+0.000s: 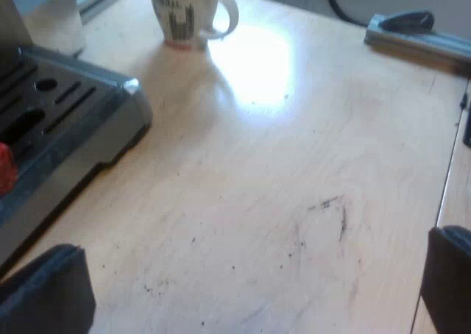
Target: Place mug into machine
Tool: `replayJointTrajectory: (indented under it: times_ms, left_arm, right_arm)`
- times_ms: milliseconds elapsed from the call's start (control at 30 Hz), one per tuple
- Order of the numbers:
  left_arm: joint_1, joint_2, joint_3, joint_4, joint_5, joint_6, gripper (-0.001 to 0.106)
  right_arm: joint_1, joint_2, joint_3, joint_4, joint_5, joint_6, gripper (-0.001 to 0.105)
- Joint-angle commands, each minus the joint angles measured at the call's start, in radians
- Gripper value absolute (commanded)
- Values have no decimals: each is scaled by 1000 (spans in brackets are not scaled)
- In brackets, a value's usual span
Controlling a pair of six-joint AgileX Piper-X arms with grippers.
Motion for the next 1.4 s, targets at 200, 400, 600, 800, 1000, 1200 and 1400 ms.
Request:
replayJointTrajectory:
  times_ms: [200, 400, 600, 800, 1000, 1200, 1400]
  left_arm:
    - [-3, 75, 0, -50, 10, -7, 92]
    - [-3, 101, 0, -50, 10, -7, 92]
    - [-3, 101, 0, -50, 10, -7, 92]
    - [-3, 101, 0, -50, 10, -7, 92]
    - [-3, 101, 0, -50, 6, -7, 92]
    - [-3, 113, 4, -50, -5, -7, 92]
    - [-3, 144, 4, -50, -5, -7, 92]
  right_arm:
    - [2, 6, 157, -283, 54, 19, 79]
    - [2, 5, 302, -526, 85, 49, 79]
    - [2, 24, 422, -757, 135, 54, 79]
    - [2, 124, 499, -976, 142, 54, 79]
    - [2, 258, 501, -1111, 181, 54, 79]
    - [2, 492, 501, -1309, 248, 63, 79]
    - [2, 663, 493, -1487, 257, 67, 79]
